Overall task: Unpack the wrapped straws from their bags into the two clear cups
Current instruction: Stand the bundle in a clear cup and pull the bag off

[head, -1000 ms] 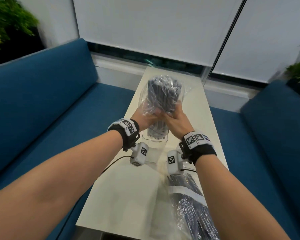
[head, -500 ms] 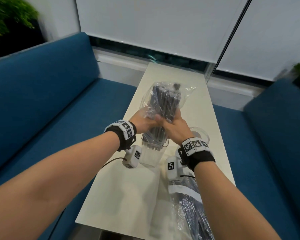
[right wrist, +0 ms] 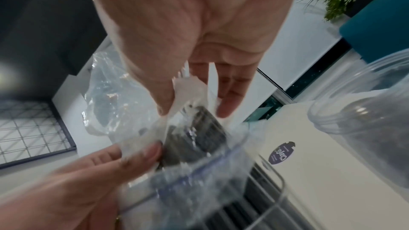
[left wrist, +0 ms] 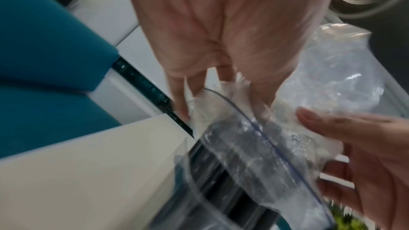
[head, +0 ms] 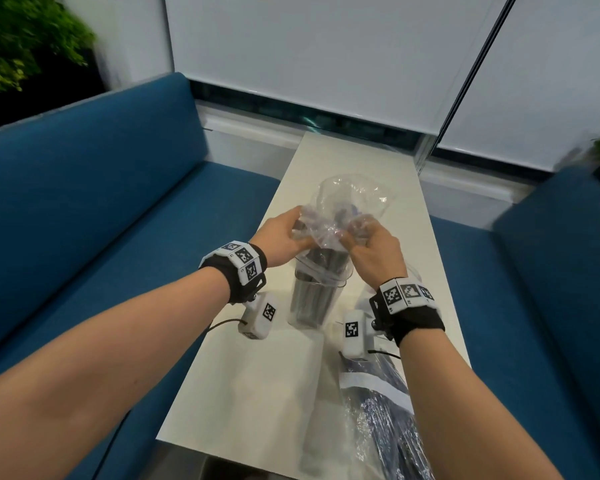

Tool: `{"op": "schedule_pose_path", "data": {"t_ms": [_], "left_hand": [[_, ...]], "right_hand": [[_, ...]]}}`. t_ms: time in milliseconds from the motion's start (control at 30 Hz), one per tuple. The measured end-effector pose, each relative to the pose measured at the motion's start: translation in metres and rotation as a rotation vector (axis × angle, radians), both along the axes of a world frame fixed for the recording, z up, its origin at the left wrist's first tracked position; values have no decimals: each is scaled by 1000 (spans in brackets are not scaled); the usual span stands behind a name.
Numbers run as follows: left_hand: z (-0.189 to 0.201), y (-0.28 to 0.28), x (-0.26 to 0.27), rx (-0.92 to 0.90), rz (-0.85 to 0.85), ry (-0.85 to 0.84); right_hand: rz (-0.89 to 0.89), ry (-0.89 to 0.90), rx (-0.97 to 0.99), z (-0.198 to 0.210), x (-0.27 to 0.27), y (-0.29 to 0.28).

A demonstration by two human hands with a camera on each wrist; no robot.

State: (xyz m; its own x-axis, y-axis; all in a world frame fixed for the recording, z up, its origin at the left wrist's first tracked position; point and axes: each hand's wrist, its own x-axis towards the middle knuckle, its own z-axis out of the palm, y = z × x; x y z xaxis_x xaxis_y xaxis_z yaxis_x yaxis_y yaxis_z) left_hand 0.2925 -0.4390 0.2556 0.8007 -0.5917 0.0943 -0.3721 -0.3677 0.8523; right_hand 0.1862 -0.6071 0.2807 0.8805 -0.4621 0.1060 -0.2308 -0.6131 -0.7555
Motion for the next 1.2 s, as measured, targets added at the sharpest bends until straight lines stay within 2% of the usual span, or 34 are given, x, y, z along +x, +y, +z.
{"op": "schedule_pose_path", "data": {"t_ms": [67, 100, 167, 233, 333, 533, 600, 700, 733, 800, 900, 1000, 1100, 1200], "left_hand": [[7, -1, 0, -122, -9, 90], [9, 0, 0, -129, -33, 129], [11, 3, -1, -34, -91, 157], [14, 9, -2, 89, -134, 89], [24, 18, 1, 81, -73, -7], [54, 19, -2, -8, 70, -171], [60, 20, -4, 40, 73, -158], [59, 25, -9, 274, -83, -138], [59, 27, -12, 296, -98, -156], [65, 30, -17, 210, -50, -183], [77, 35, -26, -34, 40, -201], [86, 42, -32, -187, 35, -207], [90, 48, -39, -238, -5, -151], [86, 53, -42, -198, 13, -184]], "right_hand": [[-26, -87, 36, 4, -1, 2], [-19, -70, 39, 4, -2, 3], [56, 83, -21, 1, -5, 2], [114, 183, -77, 1, -9, 0], [84, 53, -50, 19, -14, -5], [29, -237, -159, 57, -21, -1], [41, -150, -146, 59, -20, 0], [217, 200, -209, 54, -23, 0], [248, 249, -237, 53, -25, -1], [232, 192, -201, 57, -29, -1], [169, -33, -140, 73, -37, 3], [141, -269, -121, 87, -48, 6], [118, -330, -95, 85, -55, 9], [70, -345, -93, 73, -61, 14]]}}
